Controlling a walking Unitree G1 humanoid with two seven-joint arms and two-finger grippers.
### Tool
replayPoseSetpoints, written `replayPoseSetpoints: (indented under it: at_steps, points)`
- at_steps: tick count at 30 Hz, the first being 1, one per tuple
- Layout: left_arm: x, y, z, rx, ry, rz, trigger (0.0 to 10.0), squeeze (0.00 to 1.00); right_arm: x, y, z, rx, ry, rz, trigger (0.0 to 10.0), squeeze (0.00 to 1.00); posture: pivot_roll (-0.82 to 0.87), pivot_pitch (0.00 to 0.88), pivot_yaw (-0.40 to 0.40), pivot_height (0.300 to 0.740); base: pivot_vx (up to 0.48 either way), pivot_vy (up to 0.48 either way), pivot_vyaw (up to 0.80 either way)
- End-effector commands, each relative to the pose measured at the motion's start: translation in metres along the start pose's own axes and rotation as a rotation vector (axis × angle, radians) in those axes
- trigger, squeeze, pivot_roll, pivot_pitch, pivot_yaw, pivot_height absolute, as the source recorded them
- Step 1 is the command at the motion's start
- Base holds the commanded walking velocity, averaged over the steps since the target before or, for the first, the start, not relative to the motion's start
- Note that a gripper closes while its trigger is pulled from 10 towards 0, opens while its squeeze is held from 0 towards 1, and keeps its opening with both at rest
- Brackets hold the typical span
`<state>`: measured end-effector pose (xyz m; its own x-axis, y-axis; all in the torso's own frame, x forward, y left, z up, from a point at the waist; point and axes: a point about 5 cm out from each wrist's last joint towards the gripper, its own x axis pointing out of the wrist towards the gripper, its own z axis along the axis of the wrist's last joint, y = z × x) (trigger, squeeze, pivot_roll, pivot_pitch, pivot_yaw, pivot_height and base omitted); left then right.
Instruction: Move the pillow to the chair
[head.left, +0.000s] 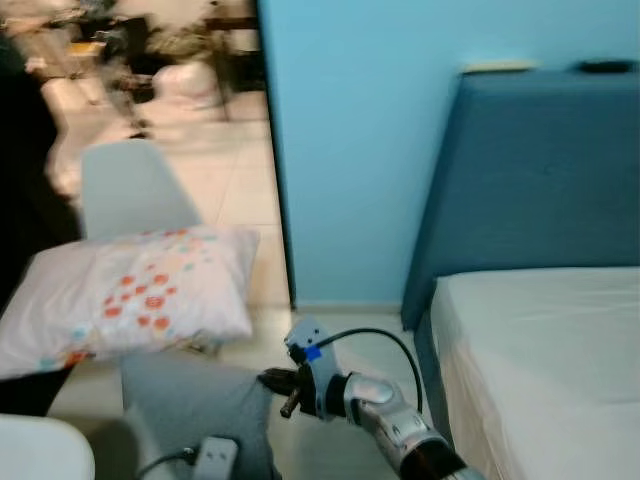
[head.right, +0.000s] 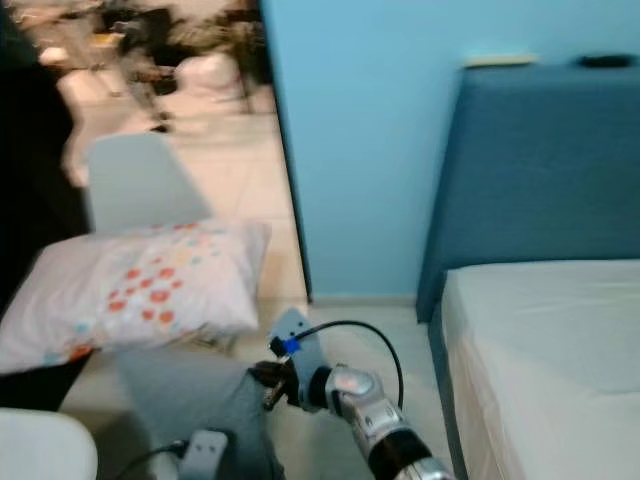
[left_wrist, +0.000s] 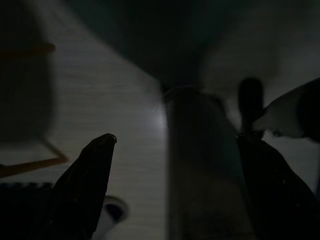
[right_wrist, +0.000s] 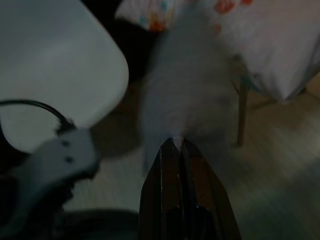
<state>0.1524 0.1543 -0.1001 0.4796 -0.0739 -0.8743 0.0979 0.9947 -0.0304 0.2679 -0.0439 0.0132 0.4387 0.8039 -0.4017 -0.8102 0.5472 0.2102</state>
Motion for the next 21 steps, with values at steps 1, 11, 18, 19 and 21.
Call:
replayPoseSetpoints:
  at_steps: [1,11,18,19,21]
  points:
    - [-0.002,0.0,-0.013,-0.01,0.042,0.001,10.0,0.0,0.004,0.0,0.005,-0.041,-0.012,-0.024,10.0,0.0,-0.14,0.065,-0.008,0.74,0.0,0.0,0.77]
    - [-0.002,0.003,-0.014,-0.007,0.047,0.007,10.0,0.0,-0.014,0.006,-0.063,-0.326,0.359,0.024,10.0,0.0,-0.14,0.066,-0.007,0.74,0.0,0.0,0.77]
    - [-0.003,0.004,-0.016,0.001,0.054,0.008,10.0,0.0,-0.031,0.004,-0.091,-0.255,0.462,-0.051,10.0,0.0,-0.14,0.068,-0.001,0.74,0.0,0.0,0.77]
    - [-0.003,0.004,-0.016,0.002,0.055,0.008,10.0,0.0,-0.032,0.003,-0.093,-0.245,0.468,-0.057,10.0,0.0,-0.14,0.069,0.0,0.74,0.0,0.0,0.77]
    - [-0.003,0.005,-0.016,0.004,0.055,0.009,10.0,0.0,-0.033,0.004,-0.096,-0.236,0.477,-0.058,10.0,0.0,-0.15,0.068,0.002,0.74,0.0,0.0,0.77]
